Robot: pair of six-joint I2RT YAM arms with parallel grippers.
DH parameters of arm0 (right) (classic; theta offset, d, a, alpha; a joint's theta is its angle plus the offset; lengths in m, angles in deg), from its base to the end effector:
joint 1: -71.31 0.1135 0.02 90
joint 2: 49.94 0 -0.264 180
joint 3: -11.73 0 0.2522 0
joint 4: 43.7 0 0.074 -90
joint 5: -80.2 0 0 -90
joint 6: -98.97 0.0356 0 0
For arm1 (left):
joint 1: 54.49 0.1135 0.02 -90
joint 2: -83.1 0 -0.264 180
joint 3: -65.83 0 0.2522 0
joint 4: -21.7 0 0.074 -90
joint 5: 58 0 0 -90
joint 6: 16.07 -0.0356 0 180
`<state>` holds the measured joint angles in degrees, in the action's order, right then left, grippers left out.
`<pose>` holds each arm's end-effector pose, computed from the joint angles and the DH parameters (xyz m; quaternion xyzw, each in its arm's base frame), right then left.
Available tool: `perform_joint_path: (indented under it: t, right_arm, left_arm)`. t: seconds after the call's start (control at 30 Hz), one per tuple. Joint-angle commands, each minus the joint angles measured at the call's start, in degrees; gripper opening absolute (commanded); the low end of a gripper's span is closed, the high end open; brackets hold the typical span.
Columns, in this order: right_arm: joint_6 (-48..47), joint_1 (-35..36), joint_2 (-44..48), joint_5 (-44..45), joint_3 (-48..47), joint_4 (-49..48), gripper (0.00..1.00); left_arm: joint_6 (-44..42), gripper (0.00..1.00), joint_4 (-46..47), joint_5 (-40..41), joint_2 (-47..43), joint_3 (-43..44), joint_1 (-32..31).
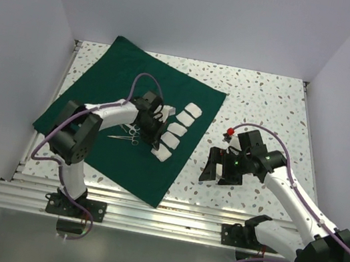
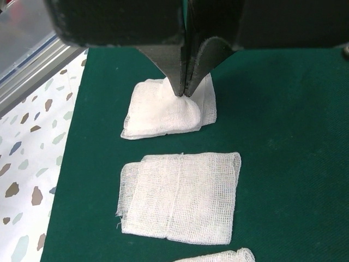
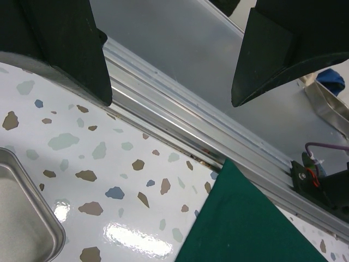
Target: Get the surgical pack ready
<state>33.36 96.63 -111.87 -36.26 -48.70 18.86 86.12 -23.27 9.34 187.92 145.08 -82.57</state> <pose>0.1688 0.0974 0.2446 -0.0591 0.9482 0.2942 0.1045 0.3029 -0.1771 0.1591 0.1665 0.9525 -0.2388 0.0889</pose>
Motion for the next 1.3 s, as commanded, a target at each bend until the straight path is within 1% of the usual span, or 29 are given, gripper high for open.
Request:
perform_joint_path:
  t: [0.0, 0.17, 0.2, 0.23, 0.27, 0.37, 0.53, 0.7, 0.93, 1.0, 1.17, 1.27]
  right_arm:
    - [-0.4, -0.2, 0.0, 0.4, -0.4, -0.7, 0.95]
    - [-0.4, -0.2, -0.3, 0.2, -0.2, -1.0, 0.95]
    - [-0.3, -0.2, -0.3, 0.2, -0.2, -1.2, 0.95]
    - [-0.4, -0.3, -0.3, 0.1, -0.2, -1.2, 0.95]
    - [-0.3, -0.2, -0.3, -0.1, 0.0, -1.0, 0.95]
    - [-0.3, -0.3, -0.2, -0.2, 0.2, -1.2, 0.95]
    - [0.0, -0.3, -0.6, -0.7, 0.3, -1.7, 0.95]
    - [0.1, -0.3, -0.7, -1.0, 0.3, -1.9, 0.95]
    - [0.4, -0.3, -0.4, -0.8, 0.8, -1.9, 0.95]
    - [0.5, -0.3, -0.6, -0.8, 0.7, -2.1, 0.95]
    - [0.6, -0.2, -0.8, -1.1, 0.8, -2.3, 0.95]
    - [0.6, -0.2, -0.8, -1.0, 1.0, -2.4, 0.95]
  left_arm:
    - [-2.4, 0.0, 0.7, 1.1, 0.3, 2.6, 0.4]
    - [-3.0, 0.0, -0.3, 2.3, 0.5, 3.0, 0.4]
    - [-3.0, 0.02, -0.6, 2.7, 0.2, 3.0, 0.4]
    - [-2.5, 0.11, -0.6, 3.5, -0.4, 2.9, 0.4]
    - [-2.3, 0.15, -0.5, 3.8, -2.0, 2.7, 0.4]
    - [-1.6, 0.23, -0.8, 4.7, -4.7, 1.9, 0.4]
    - [-1.6, 0.36, -0.4, 3.8, -5.8, -0.5, 0.5]
    - [-1.6, 0.37, 0.5, 3.6, -3.7, -0.5, 0.4]
    - [-2.2, 0.45, 1.5, 3.7, -1.0, -1.2, -0.2]
    - [-2.0, 0.45, 2.0, 3.7, -0.5, -1.5, -0.8]
    - [-1.5, 0.44, 3.2, 4.6, 0.7, -2.5, -1.8]
    - [-1.0, 0.4, 3.7, 5.3, 1.1, -3.2, -2.4]
